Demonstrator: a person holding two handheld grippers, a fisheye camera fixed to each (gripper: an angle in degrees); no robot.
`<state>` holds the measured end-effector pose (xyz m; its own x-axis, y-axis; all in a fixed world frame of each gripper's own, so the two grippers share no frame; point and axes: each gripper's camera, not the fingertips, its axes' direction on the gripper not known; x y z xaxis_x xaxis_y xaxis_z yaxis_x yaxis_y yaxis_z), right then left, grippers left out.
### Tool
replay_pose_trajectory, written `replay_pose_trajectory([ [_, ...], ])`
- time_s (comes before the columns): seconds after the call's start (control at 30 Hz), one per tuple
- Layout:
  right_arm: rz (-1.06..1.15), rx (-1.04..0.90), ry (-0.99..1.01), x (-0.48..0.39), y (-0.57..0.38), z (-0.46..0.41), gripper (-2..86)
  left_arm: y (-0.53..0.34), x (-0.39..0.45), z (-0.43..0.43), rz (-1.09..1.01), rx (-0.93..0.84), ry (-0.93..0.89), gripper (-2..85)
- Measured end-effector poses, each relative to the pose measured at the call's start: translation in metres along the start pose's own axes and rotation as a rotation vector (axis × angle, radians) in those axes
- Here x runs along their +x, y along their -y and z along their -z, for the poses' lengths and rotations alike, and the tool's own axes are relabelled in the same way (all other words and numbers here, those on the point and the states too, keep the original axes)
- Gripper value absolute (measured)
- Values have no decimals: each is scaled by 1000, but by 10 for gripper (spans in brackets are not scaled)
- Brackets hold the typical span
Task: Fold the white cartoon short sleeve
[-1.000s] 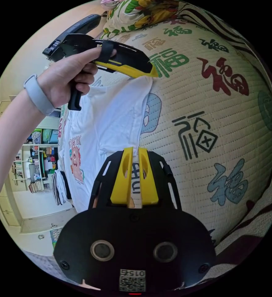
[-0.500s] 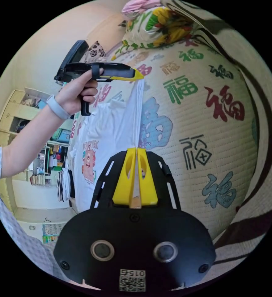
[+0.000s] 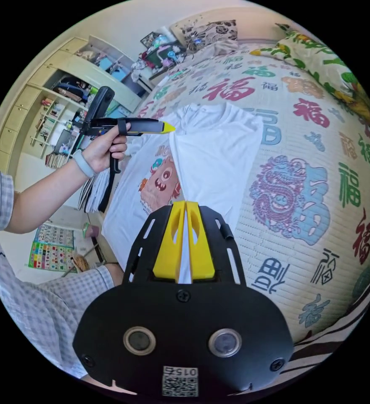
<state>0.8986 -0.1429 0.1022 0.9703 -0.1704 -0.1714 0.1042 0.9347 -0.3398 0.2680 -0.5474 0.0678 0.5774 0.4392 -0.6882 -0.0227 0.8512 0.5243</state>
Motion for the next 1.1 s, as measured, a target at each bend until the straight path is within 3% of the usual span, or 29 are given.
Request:
replay_pose_trajectory([
  [0.2, -17, -145, 17, 0, 6, -10, 8, -18, -26, 10, 74, -65, 54, 42],
  [0.4, -197, 32, -72, 25, 6, 52, 55, 47, 6, 55, -69, 67, 37, 93],
  [0.5, -238, 31, -53, 35, 19, 60, 65, 99, 27, 41, -126, 56, -20, 100],
  [0.73, -229, -56, -43, 24, 44, 59, 44, 160, 56, -14, -154, -154, -22, 57],
  [0.87, -305, 10, 8, 27, 36, 86, 10, 175, 73, -7, -194, -143, 25, 11],
  [1.1, -337, 50, 65, 20, 31, 127, 21, 174, 78, 30, -212, -130, 32, 31],
])
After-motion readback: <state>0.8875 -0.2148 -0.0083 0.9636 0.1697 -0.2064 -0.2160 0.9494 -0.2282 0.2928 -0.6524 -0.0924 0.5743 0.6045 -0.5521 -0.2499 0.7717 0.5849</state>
